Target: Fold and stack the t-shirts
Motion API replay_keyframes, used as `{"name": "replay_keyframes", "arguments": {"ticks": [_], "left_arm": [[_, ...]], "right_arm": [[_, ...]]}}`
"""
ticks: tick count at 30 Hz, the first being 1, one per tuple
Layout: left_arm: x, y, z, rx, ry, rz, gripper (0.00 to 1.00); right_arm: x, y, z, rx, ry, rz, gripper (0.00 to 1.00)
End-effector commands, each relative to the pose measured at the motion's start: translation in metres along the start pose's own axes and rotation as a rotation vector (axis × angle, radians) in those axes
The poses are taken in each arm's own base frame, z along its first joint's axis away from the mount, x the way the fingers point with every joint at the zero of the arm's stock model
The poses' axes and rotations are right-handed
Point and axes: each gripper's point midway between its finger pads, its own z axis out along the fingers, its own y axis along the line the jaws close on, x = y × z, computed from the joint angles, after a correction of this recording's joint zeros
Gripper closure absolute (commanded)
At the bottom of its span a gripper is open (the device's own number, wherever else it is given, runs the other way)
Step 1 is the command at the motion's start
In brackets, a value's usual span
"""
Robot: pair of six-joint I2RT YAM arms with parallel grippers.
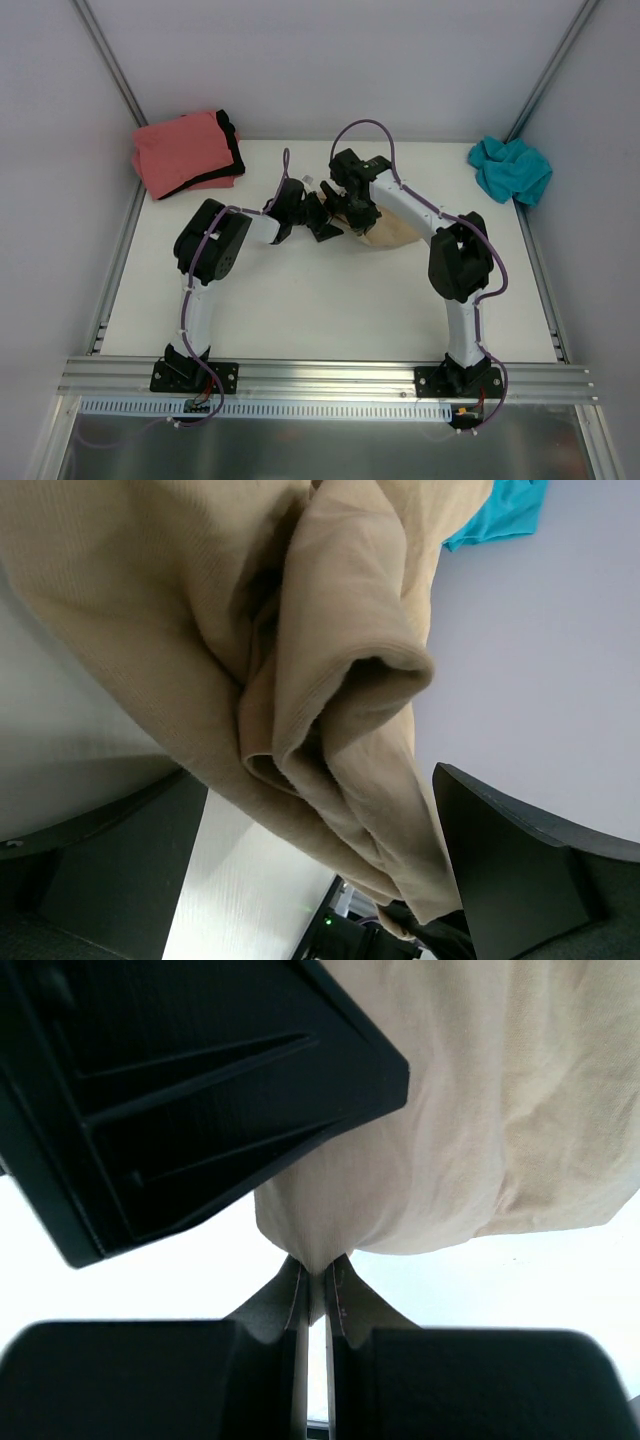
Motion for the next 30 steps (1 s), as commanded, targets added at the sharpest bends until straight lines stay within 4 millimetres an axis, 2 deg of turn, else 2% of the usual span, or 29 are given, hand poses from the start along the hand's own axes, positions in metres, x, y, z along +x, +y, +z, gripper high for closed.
{"name": "replay_keyframes", "arguments": {"ticks": [1, 12, 15, 16, 17, 19, 20, 23, 24, 25, 26, 27, 30], "left_arm": [[0.001, -0.017, -0.006, 0.02, 0.007, 0.063, 0.01], [-0.013, -0.021, 0.005, 0.033, -0.042, 0.049, 0.09], [-0.017, -0.026, 0.009, 0.044, -0.046, 0.047, 0.23], [-0.019, -0.029, 0.009, 0.053, -0.049, 0.05, 0.32], [-0.019, -0.031, 0.01, 0.058, -0.05, 0.045, 0.53], [-0.02, -0.031, 0.011, 0.055, -0.048, 0.043, 0.77], [-0.02, -0.031, 0.011, 0.054, -0.047, 0.045, 0.97], [-0.021, -0.031, 0.009, 0.052, -0.046, 0.042, 1.0], [-0.02, -0.03, 0.01, 0.052, -0.04, 0.043, 1.0], [-0.021, -0.029, 0.009, 0.051, -0.036, 0.042, 1.0], [-0.022, -0.029, 0.008, 0.053, -0.033, 0.042, 1.0], [-0.021, -0.032, 0.006, 0.059, -0.023, 0.05, 1.0], [-0.026, -0.032, -0.002, 0.027, -0.013, 0.081, 1.0]], "right_arm": [[-0.013, 0.006, -0.026, -0.027, -0.063, 0.016, 1.0], [-0.01, 0.007, -0.026, -0.031, -0.055, 0.02, 1.0], [-0.009, 0.008, -0.025, -0.033, -0.055, 0.018, 1.0], [-0.009, 0.008, -0.025, -0.033, -0.055, 0.02, 1.0], [-0.009, 0.008, -0.025, -0.036, -0.054, 0.021, 1.0], [-0.009, 0.009, -0.024, -0.038, -0.054, 0.023, 1.0], [-0.009, 0.01, -0.024, -0.041, -0.053, 0.024, 1.0], [-0.009, 0.01, -0.024, -0.043, -0.053, 0.027, 1.0], [-0.009, 0.01, -0.023, -0.041, -0.05, 0.028, 0.97], [-0.008, 0.009, -0.022, -0.034, -0.044, 0.031, 0.85], [-0.008, 0.008, -0.023, -0.025, -0.047, 0.04, 0.07], [-0.008, 0.007, -0.023, -0.016, -0.052, 0.041, 0.01], [-0.013, 0.001, -0.032, 0.0, -0.083, 0.058, 0.01]]}}
